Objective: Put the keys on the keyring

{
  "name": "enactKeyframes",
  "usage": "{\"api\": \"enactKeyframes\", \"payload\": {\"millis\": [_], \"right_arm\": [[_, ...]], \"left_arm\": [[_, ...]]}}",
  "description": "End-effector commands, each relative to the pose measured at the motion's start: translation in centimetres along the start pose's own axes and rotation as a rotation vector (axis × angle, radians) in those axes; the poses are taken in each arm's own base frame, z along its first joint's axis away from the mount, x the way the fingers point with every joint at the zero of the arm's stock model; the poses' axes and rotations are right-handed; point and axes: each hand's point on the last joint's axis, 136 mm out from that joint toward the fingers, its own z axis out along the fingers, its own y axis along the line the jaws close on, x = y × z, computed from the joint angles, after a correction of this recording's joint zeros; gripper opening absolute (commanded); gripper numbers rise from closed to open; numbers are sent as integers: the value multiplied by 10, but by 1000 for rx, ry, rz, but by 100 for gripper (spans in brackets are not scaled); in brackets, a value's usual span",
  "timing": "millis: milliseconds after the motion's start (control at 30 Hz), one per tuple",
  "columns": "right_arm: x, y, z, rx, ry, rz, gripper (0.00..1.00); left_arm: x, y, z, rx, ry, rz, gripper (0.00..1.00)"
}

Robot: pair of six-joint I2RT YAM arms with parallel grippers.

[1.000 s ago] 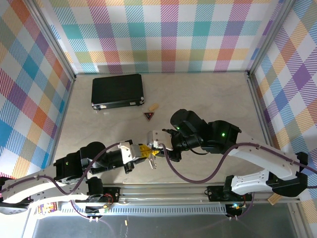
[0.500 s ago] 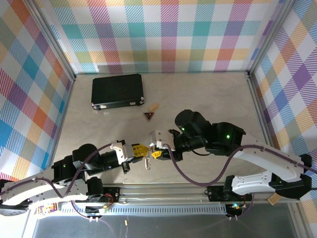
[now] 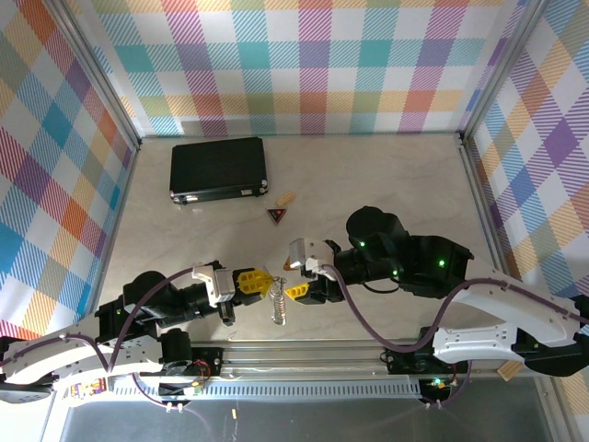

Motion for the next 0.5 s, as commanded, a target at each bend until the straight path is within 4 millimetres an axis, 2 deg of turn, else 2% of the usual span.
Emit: {"api": "enactKeyframes", "payload": {"millis": [0,100,233,467], "right_arm": [[-19,8,-10,-23,-89,12,46],[-21,7,-10,-20,-96,17,43],[-19,7,-7,-29,-85,21,32],[-15,11,-1,-63,-65,34,29]], "left_arm": [[-22,-2,-4,15,-92,-17,0],[-22,-3,-4,25,-94,-18,0],[-23,-4,-4,26,-100,-21,0],[-21,-4,-3,25,-96,-21,0]]}}
